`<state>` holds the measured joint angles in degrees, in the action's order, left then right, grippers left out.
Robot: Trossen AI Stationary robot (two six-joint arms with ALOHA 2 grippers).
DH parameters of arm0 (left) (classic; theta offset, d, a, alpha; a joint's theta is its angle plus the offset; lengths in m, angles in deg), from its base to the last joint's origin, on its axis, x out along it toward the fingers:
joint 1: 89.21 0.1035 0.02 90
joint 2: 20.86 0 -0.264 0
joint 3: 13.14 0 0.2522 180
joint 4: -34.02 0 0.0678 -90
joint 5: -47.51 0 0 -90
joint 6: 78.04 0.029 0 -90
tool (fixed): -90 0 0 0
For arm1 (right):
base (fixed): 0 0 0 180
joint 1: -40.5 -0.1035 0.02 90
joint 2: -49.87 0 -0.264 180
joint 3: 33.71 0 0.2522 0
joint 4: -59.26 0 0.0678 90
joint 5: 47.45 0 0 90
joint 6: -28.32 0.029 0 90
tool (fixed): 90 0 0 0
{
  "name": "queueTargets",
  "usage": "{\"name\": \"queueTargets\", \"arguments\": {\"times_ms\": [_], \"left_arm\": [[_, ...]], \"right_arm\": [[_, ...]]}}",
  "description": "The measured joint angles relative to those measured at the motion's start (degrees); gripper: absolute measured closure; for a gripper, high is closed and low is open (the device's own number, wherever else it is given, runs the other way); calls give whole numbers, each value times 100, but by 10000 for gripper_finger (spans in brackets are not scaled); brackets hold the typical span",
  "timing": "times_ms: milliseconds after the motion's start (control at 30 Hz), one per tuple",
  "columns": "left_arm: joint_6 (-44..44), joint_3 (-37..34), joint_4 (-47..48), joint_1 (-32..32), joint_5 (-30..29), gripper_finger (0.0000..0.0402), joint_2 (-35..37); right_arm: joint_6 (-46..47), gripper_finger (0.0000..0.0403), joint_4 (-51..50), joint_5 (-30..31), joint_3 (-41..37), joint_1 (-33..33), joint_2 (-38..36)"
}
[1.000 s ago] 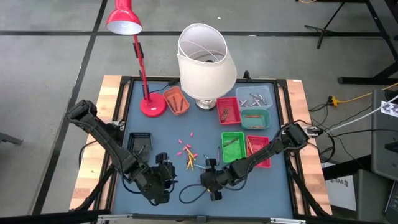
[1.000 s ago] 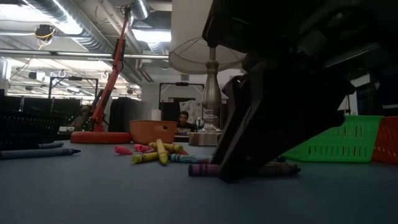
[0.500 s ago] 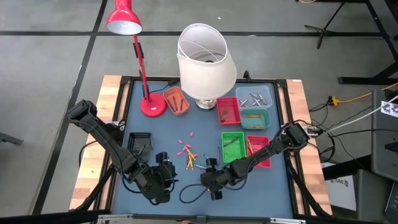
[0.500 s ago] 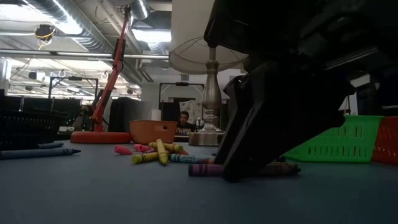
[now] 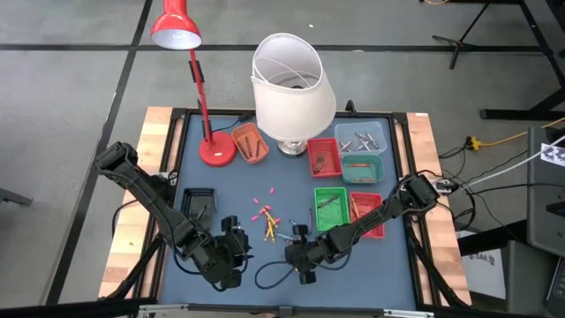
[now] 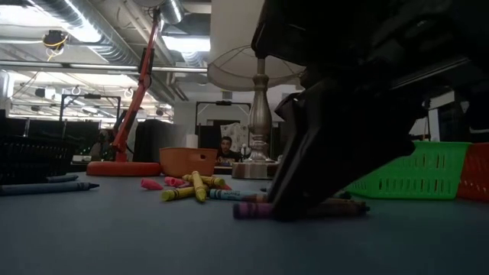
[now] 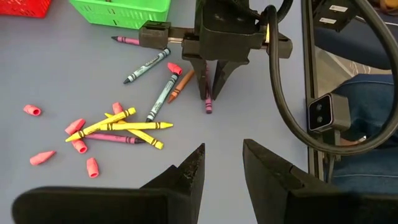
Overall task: Sort crayons
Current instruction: Put the violet crayon into the green bin
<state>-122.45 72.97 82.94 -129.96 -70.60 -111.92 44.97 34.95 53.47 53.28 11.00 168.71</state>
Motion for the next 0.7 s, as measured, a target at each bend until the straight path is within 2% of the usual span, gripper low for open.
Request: {"name": "queueTargets", "arguments": {"times_ms": [233, 533, 700], "left_arm": [[1, 0, 8, 2, 1, 308, 0], [1, -2, 199, 2, 1, 308, -2], [1, -2, 197, 2, 1, 308, -2]], "right_arm": [[-9, 389, 0, 3, 0, 0, -2], [-3, 377, 228, -190, -20, -7, -13], [-1, 387, 305, -443, -22, -3, -91]]}}
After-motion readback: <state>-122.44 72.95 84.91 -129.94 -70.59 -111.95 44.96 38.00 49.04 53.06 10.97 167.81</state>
